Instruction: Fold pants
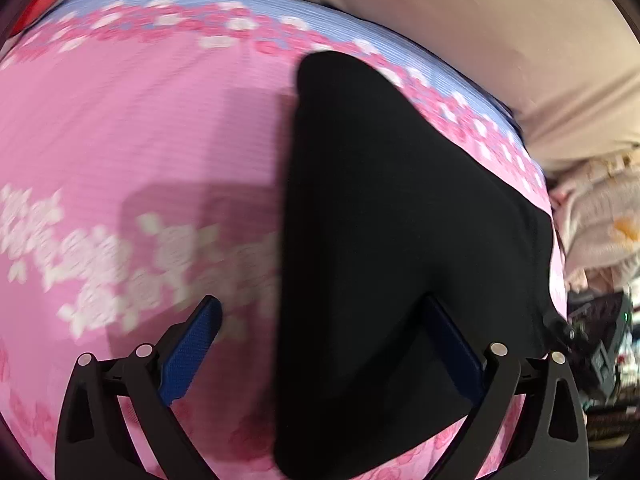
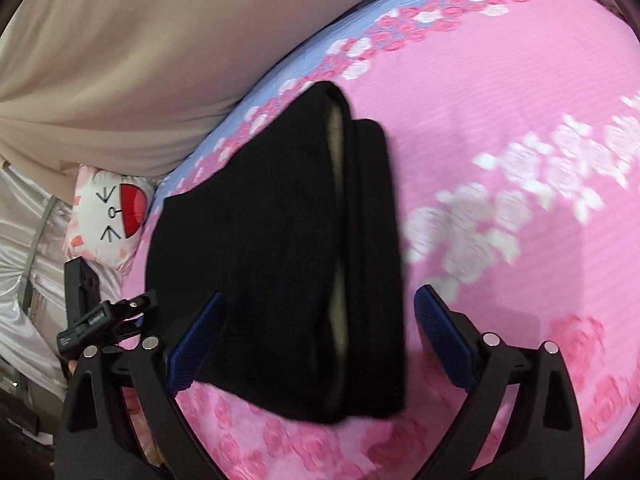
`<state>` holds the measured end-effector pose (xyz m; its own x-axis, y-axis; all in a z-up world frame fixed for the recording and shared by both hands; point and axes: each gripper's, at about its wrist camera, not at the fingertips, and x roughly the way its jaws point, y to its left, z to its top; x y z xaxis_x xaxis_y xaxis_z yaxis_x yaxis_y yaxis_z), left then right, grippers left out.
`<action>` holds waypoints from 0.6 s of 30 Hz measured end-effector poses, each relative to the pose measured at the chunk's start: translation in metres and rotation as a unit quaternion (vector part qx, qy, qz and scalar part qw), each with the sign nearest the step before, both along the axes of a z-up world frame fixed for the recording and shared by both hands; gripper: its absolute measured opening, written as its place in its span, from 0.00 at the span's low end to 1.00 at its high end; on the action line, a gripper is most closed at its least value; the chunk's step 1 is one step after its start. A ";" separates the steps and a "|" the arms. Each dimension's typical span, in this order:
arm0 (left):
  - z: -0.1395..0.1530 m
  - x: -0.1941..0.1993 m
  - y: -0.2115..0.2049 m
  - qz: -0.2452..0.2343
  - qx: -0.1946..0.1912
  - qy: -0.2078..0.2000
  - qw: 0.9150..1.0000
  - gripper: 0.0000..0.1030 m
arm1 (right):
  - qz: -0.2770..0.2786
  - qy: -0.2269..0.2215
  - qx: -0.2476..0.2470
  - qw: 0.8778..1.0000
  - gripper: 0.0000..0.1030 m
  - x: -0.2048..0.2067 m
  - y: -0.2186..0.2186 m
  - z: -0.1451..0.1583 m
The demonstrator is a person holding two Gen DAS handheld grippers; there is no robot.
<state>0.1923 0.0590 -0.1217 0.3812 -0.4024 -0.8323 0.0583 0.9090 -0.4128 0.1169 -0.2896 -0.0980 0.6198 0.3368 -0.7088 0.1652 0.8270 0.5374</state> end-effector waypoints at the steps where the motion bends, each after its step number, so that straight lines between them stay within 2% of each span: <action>1: 0.000 0.001 -0.003 -0.008 -0.006 -0.001 1.000 0.90 | -0.001 0.003 -0.026 1.000 0.80 0.003 0.003 0.002; 2: 0.001 0.002 -0.005 -0.012 -0.006 -0.005 1.000 0.84 | -0.002 0.005 -0.039 0.999 0.56 0.004 0.006 0.003; 3: 0.002 0.004 -0.007 -0.023 -0.012 -0.008 1.000 0.58 | 0.003 0.003 -0.007 1.000 0.45 0.005 0.005 0.001; 7: 0.014 -0.001 0.003 -0.027 -0.055 -0.003 0.998 0.35 | 0.006 -0.013 -0.002 1.000 0.36 -0.004 0.009 0.013; 11: 0.028 -0.030 0.022 -0.041 -0.093 0.008 0.995 0.32 | 0.032 -0.036 0.009 0.999 0.34 -0.033 0.022 0.039; 14: 0.025 -0.069 0.032 -0.052 -0.106 0.026 0.993 0.34 | 0.044 -0.027 0.013 0.999 0.35 -0.059 0.031 0.036; 16: 0.013 -0.091 0.032 -0.051 -0.091 0.039 0.994 0.43 | 0.046 0.003 -0.006 0.999 0.42 -0.077 0.035 0.015; 17: -0.001 -0.102 0.034 -0.043 -0.066 0.042 0.996 0.49 | 0.039 0.021 -0.025 0.999 0.51 -0.081 0.034 0.004; 18: -0.006 -0.107 0.038 -0.031 -0.068 0.036 0.997 0.58 | 0.022 0.022 -0.029 0.999 0.61 -0.087 0.028 -0.004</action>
